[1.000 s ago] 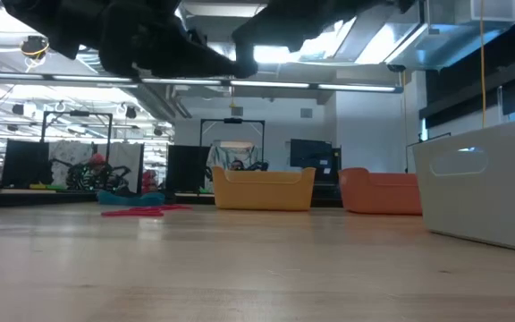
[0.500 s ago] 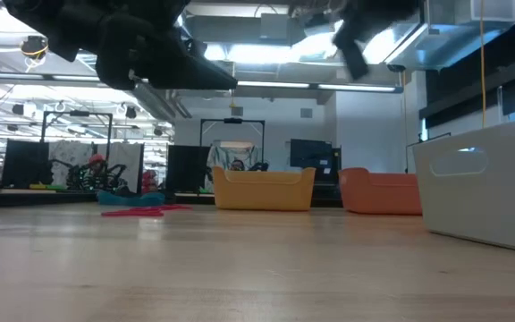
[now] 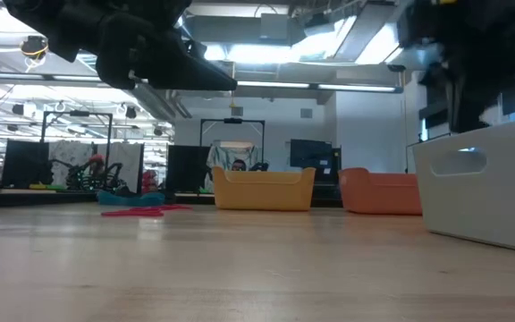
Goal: Sort rubber bands into baskets
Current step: Put the black rubber band into the white bin, then adjust the white bin
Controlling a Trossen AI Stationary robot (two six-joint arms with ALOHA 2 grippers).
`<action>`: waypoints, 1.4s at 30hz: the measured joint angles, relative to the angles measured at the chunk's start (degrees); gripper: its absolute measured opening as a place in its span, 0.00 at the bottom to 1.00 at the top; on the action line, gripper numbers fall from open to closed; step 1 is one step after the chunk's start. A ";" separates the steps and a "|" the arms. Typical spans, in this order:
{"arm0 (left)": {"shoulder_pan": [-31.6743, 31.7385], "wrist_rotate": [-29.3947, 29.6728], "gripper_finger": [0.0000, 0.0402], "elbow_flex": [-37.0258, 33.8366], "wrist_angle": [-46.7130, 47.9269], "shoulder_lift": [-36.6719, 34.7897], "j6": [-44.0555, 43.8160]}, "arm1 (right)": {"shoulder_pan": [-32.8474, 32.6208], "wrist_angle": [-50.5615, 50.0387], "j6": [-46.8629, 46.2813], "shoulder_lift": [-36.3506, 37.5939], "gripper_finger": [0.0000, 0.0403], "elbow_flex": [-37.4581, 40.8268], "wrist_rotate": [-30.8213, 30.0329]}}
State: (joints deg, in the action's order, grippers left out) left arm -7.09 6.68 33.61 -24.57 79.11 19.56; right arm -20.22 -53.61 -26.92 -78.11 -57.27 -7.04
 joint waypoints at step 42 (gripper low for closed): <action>0.02 -0.02 0.27 0.00 -0.01 0.00 -0.01 | 2.29 8.98 1.18 -0.60 0.59 -3.10 -10.37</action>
State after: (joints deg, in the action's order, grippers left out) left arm -7.07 6.66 33.61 -24.58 79.11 19.55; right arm -17.94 -44.63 -25.74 -78.71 -60.37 -17.41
